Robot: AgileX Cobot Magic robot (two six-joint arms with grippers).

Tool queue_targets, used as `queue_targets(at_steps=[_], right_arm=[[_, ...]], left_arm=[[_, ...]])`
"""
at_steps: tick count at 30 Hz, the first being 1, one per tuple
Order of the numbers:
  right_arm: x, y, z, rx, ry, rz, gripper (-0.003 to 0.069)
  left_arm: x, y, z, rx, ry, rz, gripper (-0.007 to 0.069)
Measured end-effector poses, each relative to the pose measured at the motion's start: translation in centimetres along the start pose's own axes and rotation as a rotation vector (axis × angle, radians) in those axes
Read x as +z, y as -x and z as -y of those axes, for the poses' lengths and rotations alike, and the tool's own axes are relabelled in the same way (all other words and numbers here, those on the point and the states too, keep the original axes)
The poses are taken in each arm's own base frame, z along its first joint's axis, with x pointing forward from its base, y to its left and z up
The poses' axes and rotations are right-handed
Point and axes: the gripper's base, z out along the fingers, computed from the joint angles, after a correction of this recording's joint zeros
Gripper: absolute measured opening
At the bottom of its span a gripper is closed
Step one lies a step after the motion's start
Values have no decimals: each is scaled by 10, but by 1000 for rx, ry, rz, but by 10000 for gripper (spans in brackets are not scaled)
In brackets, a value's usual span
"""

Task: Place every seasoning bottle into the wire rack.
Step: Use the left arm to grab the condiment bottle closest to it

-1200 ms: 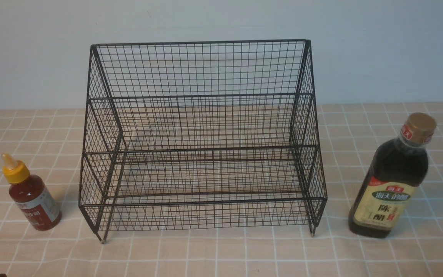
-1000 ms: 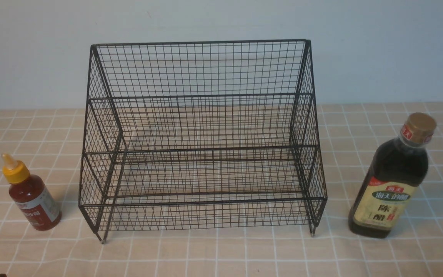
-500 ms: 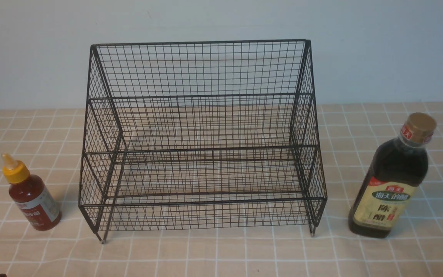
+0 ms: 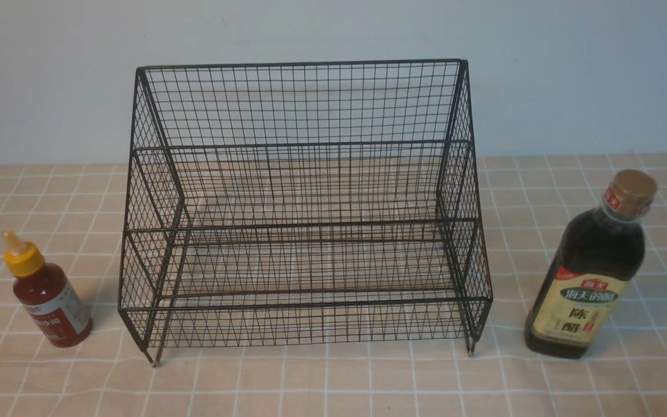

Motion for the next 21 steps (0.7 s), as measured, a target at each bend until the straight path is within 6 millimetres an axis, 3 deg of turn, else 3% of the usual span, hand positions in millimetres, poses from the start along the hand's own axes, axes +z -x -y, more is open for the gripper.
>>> queue_targets(at_steps=[6, 8, 12, 13, 16, 18, 20, 21], right_arm=[[0, 0, 0, 0, 0, 0, -14], [0, 0, 0, 0, 0, 0, -14], [0, 0, 0, 0, 0, 0, -14], [0, 0, 0, 0, 0, 0, -14], [0, 0, 0, 0, 0, 0, -14], [0, 0, 0, 0, 0, 0, -14], [0, 0, 0, 0, 0, 0, -14], [0, 0, 0, 0, 0, 0, -14]], left_arm=[[-3, 24, 6, -39, -75, 261, -7], [-8, 43, 15, -25, -125, 392, -7], [-14, 91, 41, 56, -175, 454, -7], [-10, 116, 55, 94, -151, 371, -7], [6, 136, 66, 116, -73, 162, -7], [21, 144, 70, 128, 5, -39, -7], [46, 145, 71, 160, 142, -412, -7], [50, 144, 71, 166, 162, -472, -7]])
